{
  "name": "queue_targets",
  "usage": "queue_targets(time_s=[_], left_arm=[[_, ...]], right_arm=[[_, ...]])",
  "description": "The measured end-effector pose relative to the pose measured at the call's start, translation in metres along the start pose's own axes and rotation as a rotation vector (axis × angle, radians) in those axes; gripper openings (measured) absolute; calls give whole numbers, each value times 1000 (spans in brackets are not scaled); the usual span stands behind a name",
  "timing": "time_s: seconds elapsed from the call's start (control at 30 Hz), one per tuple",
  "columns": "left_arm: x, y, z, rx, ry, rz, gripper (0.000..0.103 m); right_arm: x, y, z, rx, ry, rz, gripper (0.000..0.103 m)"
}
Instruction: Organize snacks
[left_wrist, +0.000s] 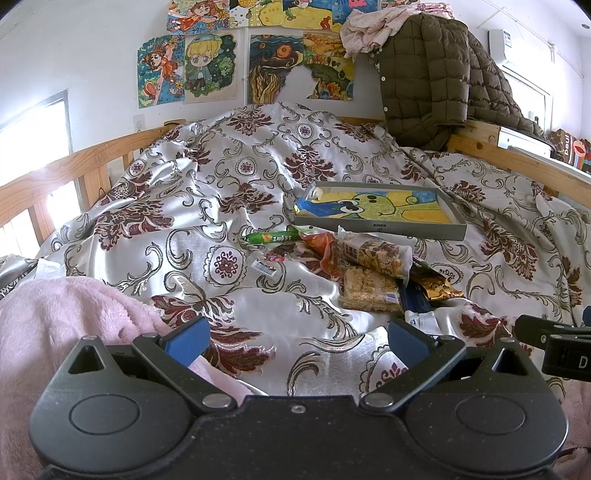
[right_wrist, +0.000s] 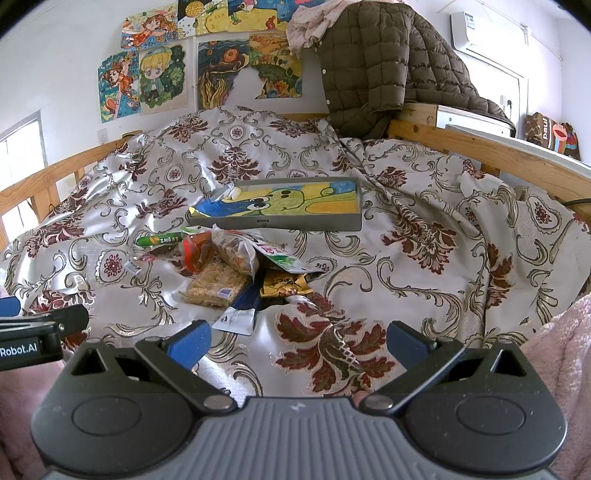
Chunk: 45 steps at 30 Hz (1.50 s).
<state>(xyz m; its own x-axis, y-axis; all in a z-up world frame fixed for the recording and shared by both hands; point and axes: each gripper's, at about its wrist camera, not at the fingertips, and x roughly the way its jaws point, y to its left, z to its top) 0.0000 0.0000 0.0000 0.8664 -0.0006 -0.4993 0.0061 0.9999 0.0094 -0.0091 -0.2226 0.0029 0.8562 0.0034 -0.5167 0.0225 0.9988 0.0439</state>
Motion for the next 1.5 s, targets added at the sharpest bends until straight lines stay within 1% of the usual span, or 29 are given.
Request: queue_targets(time_s=[1.5], left_arm=[[0,0,0,1,1,0,102]], right_arm=[[2,-2,-1,10,5,6,103]])
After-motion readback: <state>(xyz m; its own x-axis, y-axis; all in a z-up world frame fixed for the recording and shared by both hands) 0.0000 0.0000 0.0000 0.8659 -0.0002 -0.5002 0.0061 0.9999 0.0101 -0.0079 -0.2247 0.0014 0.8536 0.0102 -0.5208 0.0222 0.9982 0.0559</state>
